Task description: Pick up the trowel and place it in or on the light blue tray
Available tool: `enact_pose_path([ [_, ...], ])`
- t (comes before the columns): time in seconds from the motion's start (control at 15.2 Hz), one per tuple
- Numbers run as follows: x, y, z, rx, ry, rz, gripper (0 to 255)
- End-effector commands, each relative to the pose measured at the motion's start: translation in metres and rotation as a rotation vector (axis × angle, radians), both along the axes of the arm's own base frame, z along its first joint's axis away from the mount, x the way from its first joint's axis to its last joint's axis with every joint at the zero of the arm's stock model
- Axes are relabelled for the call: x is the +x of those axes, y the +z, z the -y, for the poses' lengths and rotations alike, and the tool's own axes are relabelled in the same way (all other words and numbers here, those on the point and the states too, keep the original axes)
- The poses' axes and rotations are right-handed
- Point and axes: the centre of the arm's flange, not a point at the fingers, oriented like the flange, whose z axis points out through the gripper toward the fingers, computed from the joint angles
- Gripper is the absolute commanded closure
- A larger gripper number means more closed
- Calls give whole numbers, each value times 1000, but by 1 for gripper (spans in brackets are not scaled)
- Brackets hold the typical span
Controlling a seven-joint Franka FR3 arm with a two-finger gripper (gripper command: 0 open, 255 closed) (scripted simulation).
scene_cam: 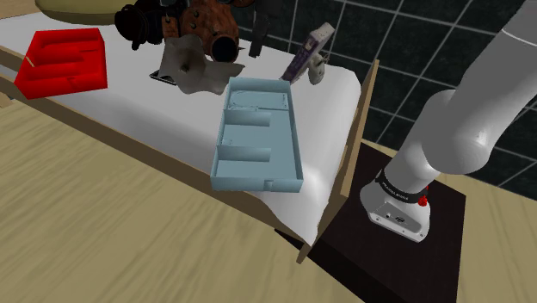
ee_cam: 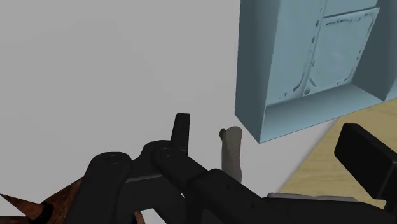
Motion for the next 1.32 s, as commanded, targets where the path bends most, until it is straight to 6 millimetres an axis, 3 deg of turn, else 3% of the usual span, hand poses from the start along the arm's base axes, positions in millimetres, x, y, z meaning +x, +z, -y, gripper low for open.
enact_pose_path([
  [0.0,28,-11,-7,33,59,8,0],
  [0.26,75,-33,-27,96,169,21,0],
  [0.79,72,-69,-45,96,170,21,0],
  [1.25,72,-69,-45,96,170,21,0],
])
